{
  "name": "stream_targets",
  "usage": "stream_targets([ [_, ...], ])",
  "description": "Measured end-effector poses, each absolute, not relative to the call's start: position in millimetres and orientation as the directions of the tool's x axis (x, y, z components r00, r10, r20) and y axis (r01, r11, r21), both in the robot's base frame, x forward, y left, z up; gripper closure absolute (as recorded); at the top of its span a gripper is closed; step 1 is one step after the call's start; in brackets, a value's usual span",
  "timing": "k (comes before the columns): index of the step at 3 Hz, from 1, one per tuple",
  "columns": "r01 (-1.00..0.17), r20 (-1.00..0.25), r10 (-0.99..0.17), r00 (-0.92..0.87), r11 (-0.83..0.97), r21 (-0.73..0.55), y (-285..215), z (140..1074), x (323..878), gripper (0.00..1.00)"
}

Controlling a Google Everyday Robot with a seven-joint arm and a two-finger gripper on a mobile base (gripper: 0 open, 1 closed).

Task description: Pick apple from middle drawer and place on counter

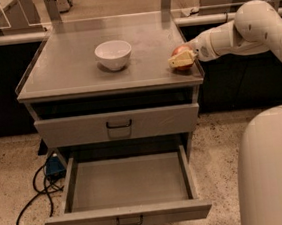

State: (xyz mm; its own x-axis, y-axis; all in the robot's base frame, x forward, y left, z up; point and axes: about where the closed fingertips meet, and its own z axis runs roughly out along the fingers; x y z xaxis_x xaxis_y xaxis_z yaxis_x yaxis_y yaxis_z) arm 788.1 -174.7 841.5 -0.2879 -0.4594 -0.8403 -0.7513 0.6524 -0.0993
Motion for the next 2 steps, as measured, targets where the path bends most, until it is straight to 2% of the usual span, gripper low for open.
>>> stream_targets([
  [1,-0.751,-0.840,-0.459,-0.288,0.652,-0.099,-174.6,841.4,788.1,0.00],
  [2,-0.751,-0.840,-0.459,-0.288,0.652,-0.099,-174.6,841.4,788.1,0.00],
])
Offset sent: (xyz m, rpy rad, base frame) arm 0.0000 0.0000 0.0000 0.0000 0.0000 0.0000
